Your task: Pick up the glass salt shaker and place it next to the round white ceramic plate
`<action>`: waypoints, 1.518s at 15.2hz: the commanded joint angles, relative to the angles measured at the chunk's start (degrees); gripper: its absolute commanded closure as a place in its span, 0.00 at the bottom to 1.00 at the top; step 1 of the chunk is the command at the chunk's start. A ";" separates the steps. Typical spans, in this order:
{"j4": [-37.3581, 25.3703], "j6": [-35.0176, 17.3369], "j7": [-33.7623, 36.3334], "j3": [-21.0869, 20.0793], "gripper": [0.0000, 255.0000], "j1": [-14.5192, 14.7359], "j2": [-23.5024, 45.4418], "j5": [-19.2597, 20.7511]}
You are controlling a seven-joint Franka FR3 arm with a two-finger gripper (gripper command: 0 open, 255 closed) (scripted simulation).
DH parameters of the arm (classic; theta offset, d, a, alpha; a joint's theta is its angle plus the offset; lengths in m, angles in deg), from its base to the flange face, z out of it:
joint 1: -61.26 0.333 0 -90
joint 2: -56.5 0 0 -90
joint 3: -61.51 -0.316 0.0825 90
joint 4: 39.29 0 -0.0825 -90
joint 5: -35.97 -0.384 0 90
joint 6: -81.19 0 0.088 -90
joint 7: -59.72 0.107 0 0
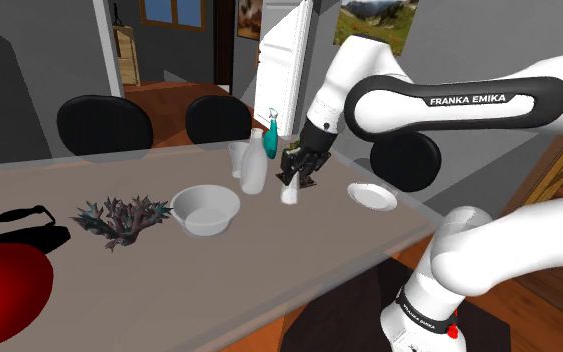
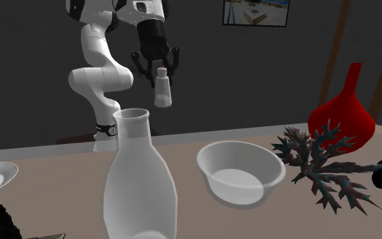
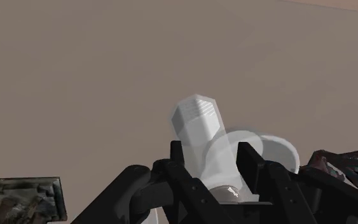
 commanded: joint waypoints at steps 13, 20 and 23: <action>-0.30 0.66 -20.76 18.95 1.00 -7.85 1.50 7.52; -5.42 0.44 -31.00 28.04 1.00 -10.80 7.57 10.03; -8.60 0.46 -35.37 31.88 1.00 -11.47 11.01 10.40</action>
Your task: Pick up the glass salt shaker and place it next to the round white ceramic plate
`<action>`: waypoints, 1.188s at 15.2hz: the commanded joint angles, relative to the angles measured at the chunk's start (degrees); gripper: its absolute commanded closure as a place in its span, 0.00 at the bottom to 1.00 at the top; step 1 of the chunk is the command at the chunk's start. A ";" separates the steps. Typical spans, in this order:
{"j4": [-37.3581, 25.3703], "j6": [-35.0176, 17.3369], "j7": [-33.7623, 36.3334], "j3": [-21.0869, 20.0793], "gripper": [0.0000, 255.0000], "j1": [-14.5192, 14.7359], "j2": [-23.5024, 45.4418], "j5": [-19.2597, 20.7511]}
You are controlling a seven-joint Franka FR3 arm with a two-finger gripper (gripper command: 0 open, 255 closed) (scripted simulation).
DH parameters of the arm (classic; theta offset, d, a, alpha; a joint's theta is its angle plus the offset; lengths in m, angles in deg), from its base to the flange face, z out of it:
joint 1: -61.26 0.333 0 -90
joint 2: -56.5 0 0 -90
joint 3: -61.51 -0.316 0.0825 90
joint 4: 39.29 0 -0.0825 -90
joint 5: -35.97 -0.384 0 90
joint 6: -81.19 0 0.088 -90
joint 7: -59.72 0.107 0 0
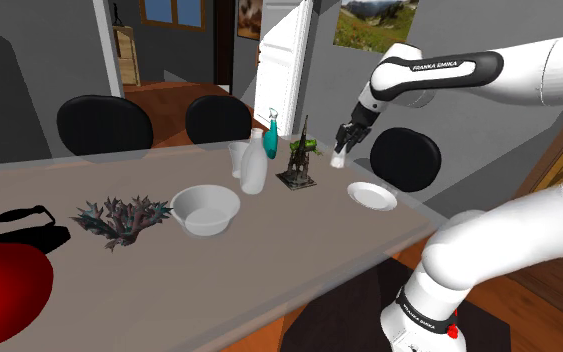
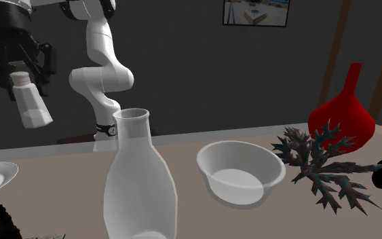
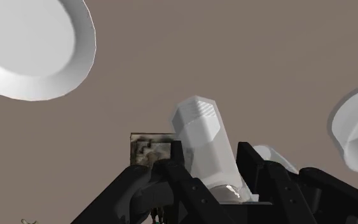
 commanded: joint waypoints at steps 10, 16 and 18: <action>-7.45 -2.32 -11.92 9.84 1.00 -0.52 10.84 -1.60; -3.99 -7.03 -13.18 10.62 1.00 -0.27 12.24 -2.33; -2.93 -8.62 -13.67 10.91 1.00 -0.14 12.83 -2.66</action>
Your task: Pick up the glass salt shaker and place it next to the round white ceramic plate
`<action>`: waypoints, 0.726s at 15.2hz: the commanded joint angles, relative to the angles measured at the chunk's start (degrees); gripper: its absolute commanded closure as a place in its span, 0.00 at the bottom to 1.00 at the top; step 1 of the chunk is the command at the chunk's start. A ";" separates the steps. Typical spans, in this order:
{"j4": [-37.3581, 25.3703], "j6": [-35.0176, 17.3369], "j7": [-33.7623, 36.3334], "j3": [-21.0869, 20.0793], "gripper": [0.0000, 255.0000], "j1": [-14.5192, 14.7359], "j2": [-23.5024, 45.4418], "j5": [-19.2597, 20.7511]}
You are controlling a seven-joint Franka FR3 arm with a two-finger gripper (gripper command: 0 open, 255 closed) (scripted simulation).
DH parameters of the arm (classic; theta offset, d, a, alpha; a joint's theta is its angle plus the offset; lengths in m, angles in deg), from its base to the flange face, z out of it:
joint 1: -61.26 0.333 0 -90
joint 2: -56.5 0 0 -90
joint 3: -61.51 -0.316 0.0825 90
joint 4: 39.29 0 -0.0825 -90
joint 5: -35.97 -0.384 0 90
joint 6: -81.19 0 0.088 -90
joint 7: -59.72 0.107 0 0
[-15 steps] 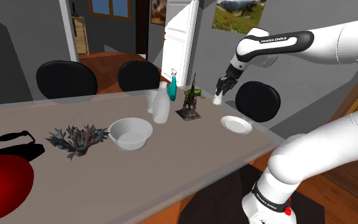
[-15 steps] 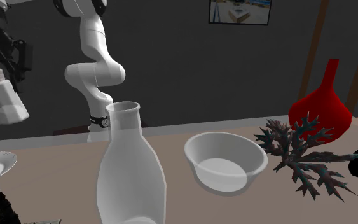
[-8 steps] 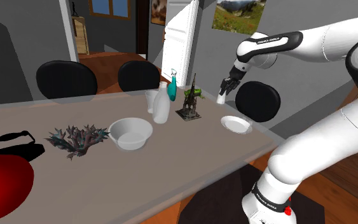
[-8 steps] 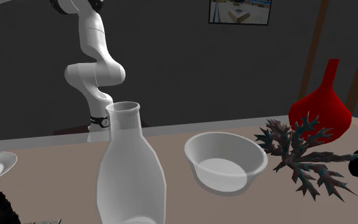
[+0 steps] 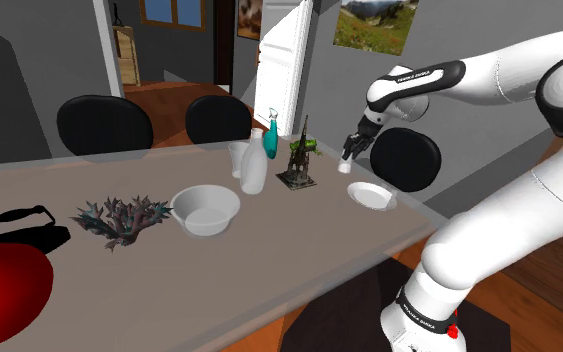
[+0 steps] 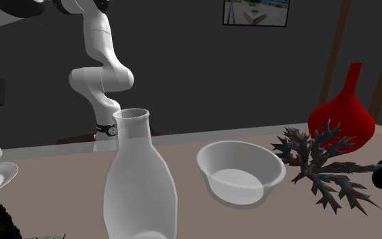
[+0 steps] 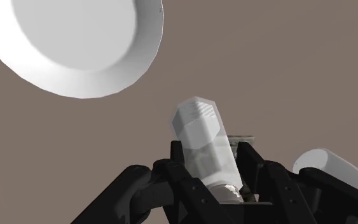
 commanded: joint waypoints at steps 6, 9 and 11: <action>3.20 -5.69 -2.11 1.23 1.00 0.71 2.75 -1.66; 4.48 -8.11 -3.17 1.78 1.00 1.10 4.04 -2.60; 5.27 -9.73 -3.95 2.17 1.00 1.42 4.99 -3.34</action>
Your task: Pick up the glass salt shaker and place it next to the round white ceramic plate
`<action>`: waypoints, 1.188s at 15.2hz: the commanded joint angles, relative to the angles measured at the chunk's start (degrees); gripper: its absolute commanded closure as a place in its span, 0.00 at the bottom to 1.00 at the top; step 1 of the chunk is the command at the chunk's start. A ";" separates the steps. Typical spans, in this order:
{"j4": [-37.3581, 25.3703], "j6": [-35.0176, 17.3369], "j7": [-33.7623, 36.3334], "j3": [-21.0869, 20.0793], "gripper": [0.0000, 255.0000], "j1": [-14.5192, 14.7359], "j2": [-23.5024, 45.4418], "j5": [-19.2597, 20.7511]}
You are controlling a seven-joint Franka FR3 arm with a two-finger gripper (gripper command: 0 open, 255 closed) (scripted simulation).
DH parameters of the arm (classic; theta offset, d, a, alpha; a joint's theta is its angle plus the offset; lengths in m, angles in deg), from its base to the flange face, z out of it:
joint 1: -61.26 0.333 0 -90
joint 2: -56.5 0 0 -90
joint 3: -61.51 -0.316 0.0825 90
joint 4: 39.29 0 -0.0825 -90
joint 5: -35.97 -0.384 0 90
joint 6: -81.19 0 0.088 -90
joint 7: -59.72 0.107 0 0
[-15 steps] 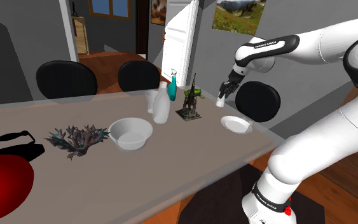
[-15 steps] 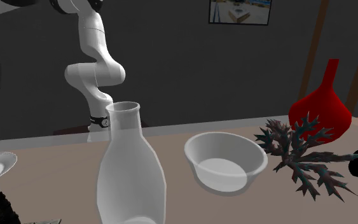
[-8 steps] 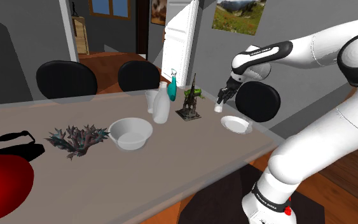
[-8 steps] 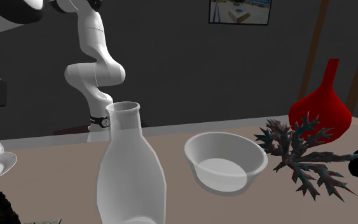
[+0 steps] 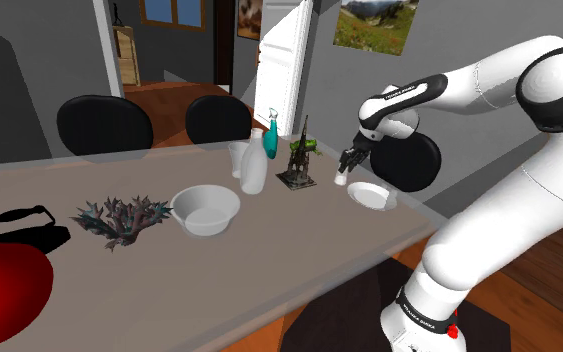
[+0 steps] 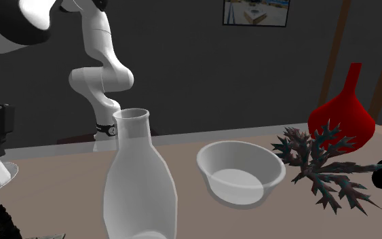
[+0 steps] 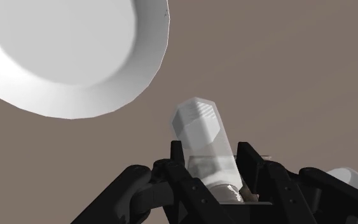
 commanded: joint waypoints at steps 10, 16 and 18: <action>3.27 -8.35 -5.44 2.23 1.00 2.26 5.97 -5.72; 3.27 -8.35 -5.45 2.23 1.00 2.26 5.97 -5.72; 3.27 -8.35 -5.44 2.23 0.00 2.26 5.97 -5.72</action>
